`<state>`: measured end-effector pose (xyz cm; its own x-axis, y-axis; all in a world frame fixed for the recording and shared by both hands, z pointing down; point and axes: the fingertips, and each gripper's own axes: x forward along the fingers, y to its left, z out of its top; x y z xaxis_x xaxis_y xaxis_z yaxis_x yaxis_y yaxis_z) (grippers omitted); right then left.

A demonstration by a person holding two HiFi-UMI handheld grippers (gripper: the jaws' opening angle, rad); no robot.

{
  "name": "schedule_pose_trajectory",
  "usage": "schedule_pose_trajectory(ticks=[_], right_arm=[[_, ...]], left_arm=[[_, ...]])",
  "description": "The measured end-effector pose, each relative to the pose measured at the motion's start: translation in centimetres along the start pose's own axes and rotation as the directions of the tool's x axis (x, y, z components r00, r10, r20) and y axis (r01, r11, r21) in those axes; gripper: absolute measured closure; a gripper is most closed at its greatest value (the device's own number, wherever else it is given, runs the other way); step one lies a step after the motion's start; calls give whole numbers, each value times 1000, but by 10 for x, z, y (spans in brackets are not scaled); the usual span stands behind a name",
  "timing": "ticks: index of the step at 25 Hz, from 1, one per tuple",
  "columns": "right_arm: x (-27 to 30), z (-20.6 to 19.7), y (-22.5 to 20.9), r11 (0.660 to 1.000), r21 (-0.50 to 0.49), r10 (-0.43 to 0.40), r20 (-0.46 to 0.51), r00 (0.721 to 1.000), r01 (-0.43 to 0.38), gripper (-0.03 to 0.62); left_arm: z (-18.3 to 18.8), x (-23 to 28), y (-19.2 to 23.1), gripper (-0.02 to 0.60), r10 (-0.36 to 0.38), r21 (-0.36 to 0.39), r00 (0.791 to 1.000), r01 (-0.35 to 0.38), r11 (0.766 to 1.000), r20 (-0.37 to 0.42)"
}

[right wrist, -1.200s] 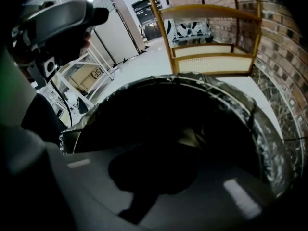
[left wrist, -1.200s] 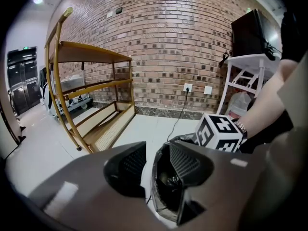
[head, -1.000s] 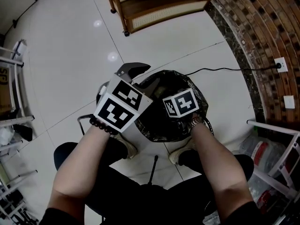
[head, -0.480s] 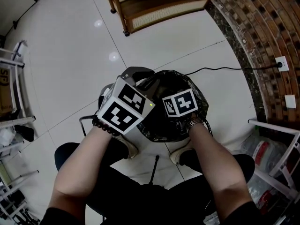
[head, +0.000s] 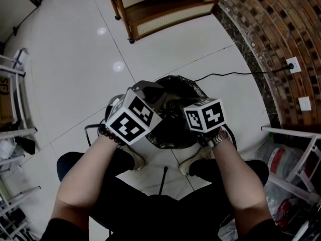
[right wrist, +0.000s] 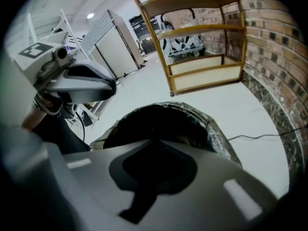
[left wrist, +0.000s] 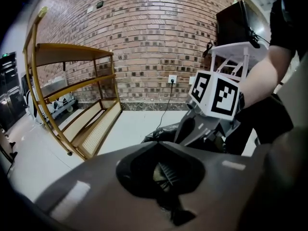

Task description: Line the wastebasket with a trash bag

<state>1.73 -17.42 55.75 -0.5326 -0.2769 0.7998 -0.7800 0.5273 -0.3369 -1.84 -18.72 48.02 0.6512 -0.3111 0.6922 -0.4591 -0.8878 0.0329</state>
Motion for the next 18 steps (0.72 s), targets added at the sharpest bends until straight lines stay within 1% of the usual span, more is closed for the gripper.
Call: schedule_pose_trajectory(ticks=[4, 8, 10, 13, 18], right_arm=[[-18, -8, 2, 1000, -9, 12, 38, 999, -11, 592], [-34, -12, 9, 999, -43, 23, 73, 997, -20, 592], [-41, -13, 12, 998, -61, 24, 86, 996, -19, 592], [-50, -16, 15, 997, -78, 24, 99, 995, -16, 592], [-55, -23, 22, 996, -88, 25, 116, 993, -15, 592]], left_arm=[[-5, 2, -13, 578, -12, 17, 1000, 12, 1000, -3], [-10, 4, -20, 578, -6, 27, 1000, 6, 1000, -5], [-12, 4, -25, 578, -7, 32, 1000, 8, 999, -19], [-7, 2, -37, 578, -17, 61, 999, 19, 998, -30], [-10, 2, -49, 578, -10, 84, 998, 15, 996, -58]])
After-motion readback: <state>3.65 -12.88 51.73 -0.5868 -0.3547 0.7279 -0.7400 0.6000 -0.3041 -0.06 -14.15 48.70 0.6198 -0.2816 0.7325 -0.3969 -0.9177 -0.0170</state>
